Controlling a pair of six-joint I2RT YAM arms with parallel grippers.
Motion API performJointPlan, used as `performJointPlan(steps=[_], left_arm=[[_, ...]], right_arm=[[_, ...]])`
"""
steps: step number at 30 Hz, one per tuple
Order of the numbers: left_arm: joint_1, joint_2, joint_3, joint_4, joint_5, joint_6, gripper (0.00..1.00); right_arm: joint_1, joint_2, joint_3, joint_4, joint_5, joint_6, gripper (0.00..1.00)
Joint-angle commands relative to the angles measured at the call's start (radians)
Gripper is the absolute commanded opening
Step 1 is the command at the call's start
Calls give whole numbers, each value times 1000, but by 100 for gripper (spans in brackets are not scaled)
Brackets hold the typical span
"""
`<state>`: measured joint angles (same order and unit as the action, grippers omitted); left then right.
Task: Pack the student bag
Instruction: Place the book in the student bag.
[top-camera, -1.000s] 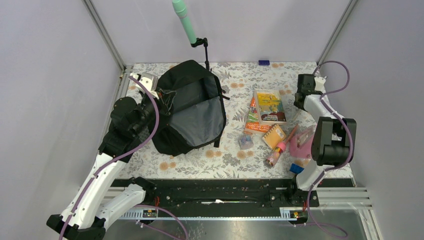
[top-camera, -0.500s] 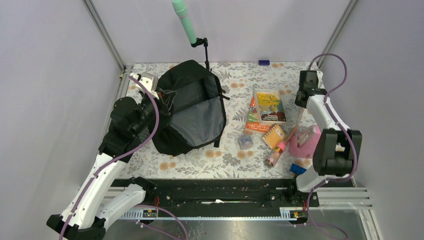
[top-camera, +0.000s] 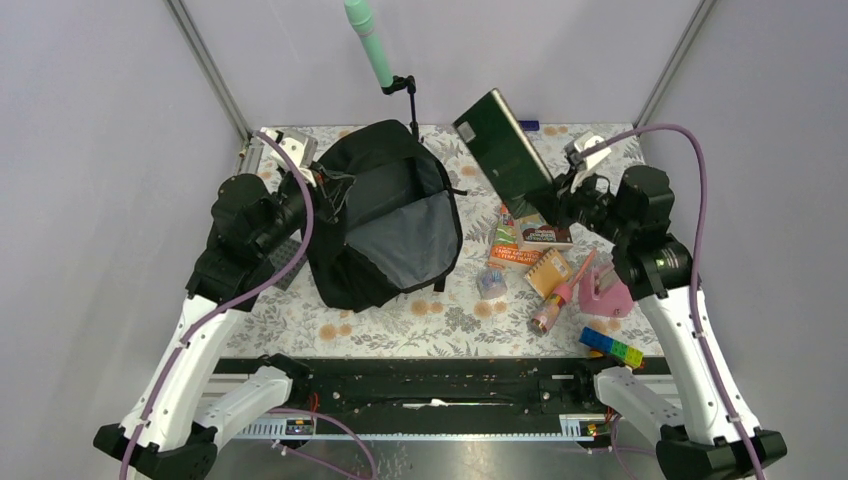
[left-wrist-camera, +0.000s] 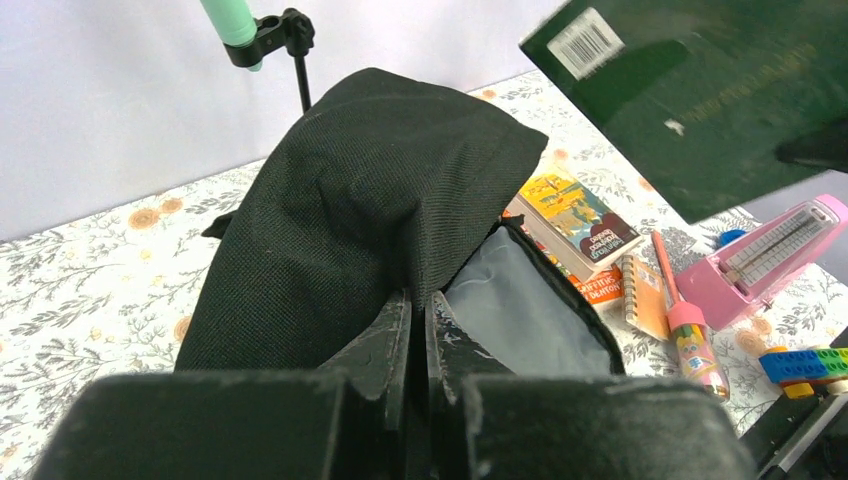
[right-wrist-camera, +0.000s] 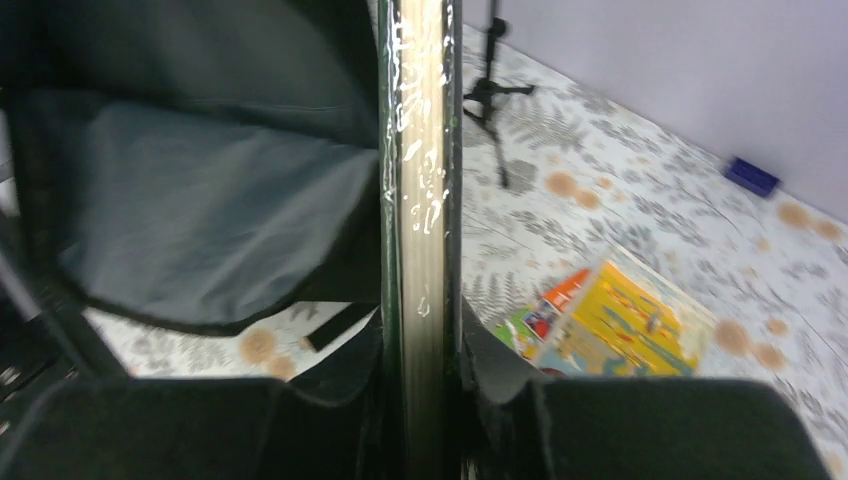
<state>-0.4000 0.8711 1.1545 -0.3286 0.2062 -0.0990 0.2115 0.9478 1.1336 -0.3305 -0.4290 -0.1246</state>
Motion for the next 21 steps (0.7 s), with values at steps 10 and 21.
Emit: performJointPlan(steps=[10, 21], left_arm=[[17, 36, 147, -16, 33, 35, 0], [16, 58, 191, -58, 108, 91, 0]], right_arm=[[150, -78, 41, -113, -327, -201, 0], [324, 73, 168, -163, -153, -469, 0]])
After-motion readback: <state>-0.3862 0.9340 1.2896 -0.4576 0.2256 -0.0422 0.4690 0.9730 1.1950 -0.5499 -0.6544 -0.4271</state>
